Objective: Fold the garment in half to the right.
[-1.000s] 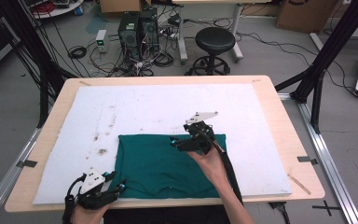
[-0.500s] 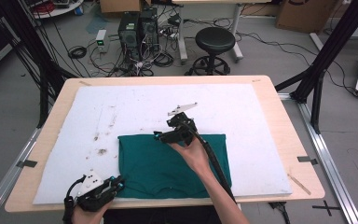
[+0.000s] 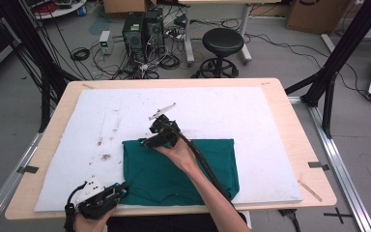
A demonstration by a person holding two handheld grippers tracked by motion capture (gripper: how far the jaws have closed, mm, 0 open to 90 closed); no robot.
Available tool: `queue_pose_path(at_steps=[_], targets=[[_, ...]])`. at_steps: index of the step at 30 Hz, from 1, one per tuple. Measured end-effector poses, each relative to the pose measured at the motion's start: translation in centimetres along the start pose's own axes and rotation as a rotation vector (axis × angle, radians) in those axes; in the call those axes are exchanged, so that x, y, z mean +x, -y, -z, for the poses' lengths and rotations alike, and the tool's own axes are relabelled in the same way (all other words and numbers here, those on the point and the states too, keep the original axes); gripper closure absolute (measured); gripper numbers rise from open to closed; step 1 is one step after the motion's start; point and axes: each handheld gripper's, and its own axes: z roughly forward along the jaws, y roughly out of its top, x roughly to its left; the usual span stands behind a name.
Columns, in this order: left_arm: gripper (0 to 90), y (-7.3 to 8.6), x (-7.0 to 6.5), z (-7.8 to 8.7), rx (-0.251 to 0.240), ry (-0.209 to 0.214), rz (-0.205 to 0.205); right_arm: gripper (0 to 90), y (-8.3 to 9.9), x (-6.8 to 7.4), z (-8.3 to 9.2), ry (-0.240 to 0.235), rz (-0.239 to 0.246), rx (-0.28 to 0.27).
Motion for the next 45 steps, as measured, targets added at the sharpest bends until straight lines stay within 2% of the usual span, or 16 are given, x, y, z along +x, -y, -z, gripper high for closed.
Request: queue_pose_path(at_steps=[5,7,10,14,18,21,25,29,34,37,45], targets=[[82.5,0.0,-0.1,0.0,-0.002,-0.005,0.001,32.8,-0.9,0.7,-2.6,0.022,0.062,0.066],[82.5,-0.1,0.0,0.0,0.005,0.000,-0.003,33.4,-1.2,0.9,-3.4,0.009,0.059,0.075],[82.3,-0.2,0.1,0.0,0.017,0.007,0.017,35.6,-1.7,1.1,-4.3,-0.012,0.057,0.067],[82.0,-0.4,0.1,0.0,0.026,0.011,0.023,38.3,-2.2,1.6,-5.4,-0.028,0.074,0.078],[81.9,-0.3,0.1,0.0,0.023,0.009,0.018,45.0,-2.3,1.6,-6.2,-0.053,0.054,0.082],[81.8,-0.3,0.1,0.0,0.022,0.011,0.016,46.8,-2.2,1.5,-6.5,-0.066,0.039,0.061],[82.0,-0.3,0.2,0.0,0.023,0.016,0.011,47.8,-2.2,1.6,-7.2,-0.060,0.040,0.092],[82.0,-0.2,0.2,0.0,0.018,0.015,0.036,50.6,-2.2,1.6,-7.7,-0.071,0.022,0.090],[82.2,-0.2,0.1,0.0,0.013,0.007,0.035,55.7,-2.3,1.7,-8.2,-0.040,0.045,0.103],[82.1,-0.3,0.0,0.0,0.019,0.003,0.018,58.3,-2.4,1.8,-8.4,-0.033,0.032,0.103],[81.9,-0.3,0.0,0.0,0.023,0.005,0.018,66.6,-2.4,2.4,-8.8,0.027,0.094,0.118]])
